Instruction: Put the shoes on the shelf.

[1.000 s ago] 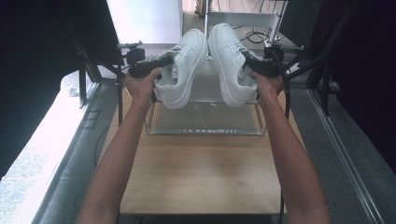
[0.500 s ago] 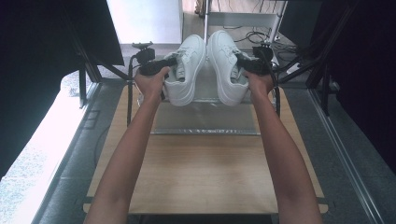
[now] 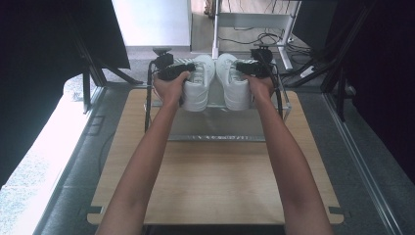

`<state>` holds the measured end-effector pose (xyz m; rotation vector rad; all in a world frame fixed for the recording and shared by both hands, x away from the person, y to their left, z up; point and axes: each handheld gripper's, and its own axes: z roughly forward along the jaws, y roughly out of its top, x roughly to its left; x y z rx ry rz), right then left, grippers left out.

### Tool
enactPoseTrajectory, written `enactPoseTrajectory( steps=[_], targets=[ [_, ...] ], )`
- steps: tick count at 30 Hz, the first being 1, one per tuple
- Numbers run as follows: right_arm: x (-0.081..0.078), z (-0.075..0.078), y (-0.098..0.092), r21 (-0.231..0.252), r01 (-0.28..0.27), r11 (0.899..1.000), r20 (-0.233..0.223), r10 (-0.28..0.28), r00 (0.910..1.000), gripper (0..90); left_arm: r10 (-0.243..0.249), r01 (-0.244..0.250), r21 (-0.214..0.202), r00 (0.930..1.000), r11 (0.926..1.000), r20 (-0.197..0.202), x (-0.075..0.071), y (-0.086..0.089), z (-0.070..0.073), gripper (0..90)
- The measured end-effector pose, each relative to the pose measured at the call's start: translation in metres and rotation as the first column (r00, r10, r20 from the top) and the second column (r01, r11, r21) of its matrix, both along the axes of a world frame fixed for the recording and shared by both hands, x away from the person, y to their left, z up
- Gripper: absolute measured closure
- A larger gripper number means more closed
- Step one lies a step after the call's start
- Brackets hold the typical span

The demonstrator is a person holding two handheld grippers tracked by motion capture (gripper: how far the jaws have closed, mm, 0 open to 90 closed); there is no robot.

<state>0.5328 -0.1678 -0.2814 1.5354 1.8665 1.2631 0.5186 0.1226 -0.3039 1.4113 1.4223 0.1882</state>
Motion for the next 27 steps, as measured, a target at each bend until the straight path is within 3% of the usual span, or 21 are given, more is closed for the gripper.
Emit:
enactPoseTrajectory(
  steps=[4,9,12,15,18,20,23,25,27],
  targets=[
    [-0.006,0.007,-0.009,0.07,-0.018,0.997,0.05,0.015,0.9986,53.2,-0.043,0.045,-0.052,0.9986,0.9977,0.032,-0.005,0.006,0.006,51.3],
    [-0.022,0.018,-0.014,0.024,-0.062,0.998,0.129,0.059,0.9899,54.4,-0.074,0.077,-0.017,0.9916,0.9969,0.106,-0.024,0.014,0.025,49.9],
    [-0.038,0.022,-0.022,0.012,-0.095,0.995,0.165,0.092,0.9819,57.2,-0.076,0.075,0.011,0.9881,0.9971,0.133,-0.038,0.022,0.031,55.4],
    [-0.049,0.022,-0.03,0.003,-0.102,0.995,0.188,0.099,0.9771,60.6,-0.075,0.069,0.04,0.9797,0.9968,0.186,-0.055,0.032,0.035,65.2],
    [-0.062,0.02,-0.041,-0.004,-0.114,0.993,0.2,0.113,0.9732,65.7,-0.099,0.089,0.062,0.9772,0.9941,0.188,-0.065,0.037,0.034,73.7],
    [-0.067,0.017,-0.046,-0.018,-0.118,0.993,0.202,0.12,0.972,69.4,-0.121,0.103,0.102,0.9757,0.9894,0.183,-0.074,0.04,0.031,77.2],
    [-0.075,0.01,-0.05,-0.071,-0.139,0.988,0.191,0.15,0.9701,75.0,-0.13,0.105,0.142,0.9746,0.9842,0.182,-0.085,0.042,0.025,82.4],
    [-0.079,0.003,-0.051,-0.115,-0.145,0.983,0.177,0.163,0.9706,77.7,-0.144,0.113,0.183,0.9757,0.9766,0.166,-0.091,0.044,0.017,83.9],
    [-0.082,-0.006,-0.052,-0.14,-0.16,0.977,0.159,0.182,0.9704,79.7,-0.151,0.122,0.184,0.9767,0.9753,0.152,-0.093,0.045,0.011,86.4]
  ],
)
